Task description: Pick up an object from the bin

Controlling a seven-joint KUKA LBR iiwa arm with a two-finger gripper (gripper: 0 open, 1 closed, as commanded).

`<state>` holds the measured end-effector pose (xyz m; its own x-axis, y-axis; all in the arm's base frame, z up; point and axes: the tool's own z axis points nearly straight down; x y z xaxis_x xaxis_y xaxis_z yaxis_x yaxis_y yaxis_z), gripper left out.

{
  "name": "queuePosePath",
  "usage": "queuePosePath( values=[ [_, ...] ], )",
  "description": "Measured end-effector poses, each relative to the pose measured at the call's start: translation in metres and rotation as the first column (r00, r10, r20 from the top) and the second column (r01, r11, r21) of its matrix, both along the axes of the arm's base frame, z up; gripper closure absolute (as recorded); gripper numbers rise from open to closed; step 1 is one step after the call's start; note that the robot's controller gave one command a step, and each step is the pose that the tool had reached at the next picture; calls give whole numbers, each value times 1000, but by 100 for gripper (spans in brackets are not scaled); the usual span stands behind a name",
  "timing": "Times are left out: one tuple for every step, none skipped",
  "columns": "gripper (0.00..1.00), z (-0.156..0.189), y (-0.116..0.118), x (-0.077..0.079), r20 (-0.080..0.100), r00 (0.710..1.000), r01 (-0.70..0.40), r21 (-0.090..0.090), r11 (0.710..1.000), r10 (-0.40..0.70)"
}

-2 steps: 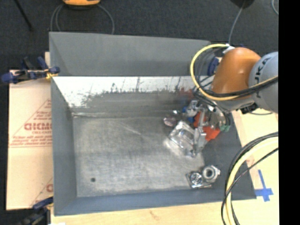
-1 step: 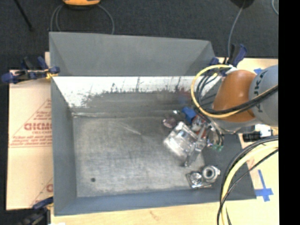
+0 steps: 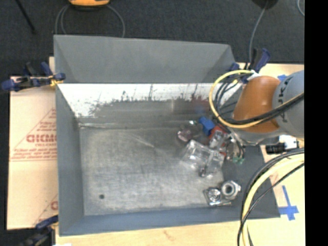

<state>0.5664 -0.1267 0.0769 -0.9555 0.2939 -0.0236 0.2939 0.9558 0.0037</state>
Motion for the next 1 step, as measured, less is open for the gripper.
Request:
queuePosePath(
  values=[
    [100,179,-25,7,-14,989,-150,-3,989,150]
  ],
)
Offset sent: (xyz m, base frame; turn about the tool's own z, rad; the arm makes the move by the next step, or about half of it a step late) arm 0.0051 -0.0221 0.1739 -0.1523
